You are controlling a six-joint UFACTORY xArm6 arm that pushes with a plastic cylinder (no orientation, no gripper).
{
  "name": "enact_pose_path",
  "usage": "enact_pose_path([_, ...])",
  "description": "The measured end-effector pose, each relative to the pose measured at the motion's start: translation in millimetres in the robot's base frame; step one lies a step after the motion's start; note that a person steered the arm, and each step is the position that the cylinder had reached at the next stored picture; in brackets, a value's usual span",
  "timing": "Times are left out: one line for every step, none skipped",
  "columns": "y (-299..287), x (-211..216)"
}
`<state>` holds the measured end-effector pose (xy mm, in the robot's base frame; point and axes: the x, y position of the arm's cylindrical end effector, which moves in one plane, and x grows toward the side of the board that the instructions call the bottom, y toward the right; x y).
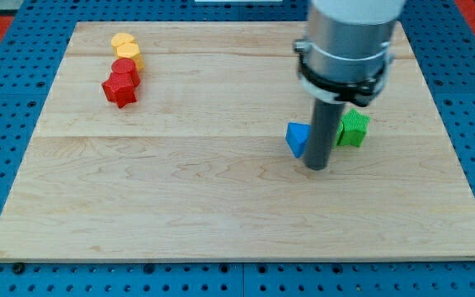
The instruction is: Move the blue cube at center of the board
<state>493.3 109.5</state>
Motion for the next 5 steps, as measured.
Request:
enact_pose_path([-13.1, -10.4])
enact_pose_path([-43.1, -12.5])
enact_pose_path([-44.5, -12.5])
enact_pose_path([-68.8, 2.0])
enact_pose_path([-155.9, -13.1])
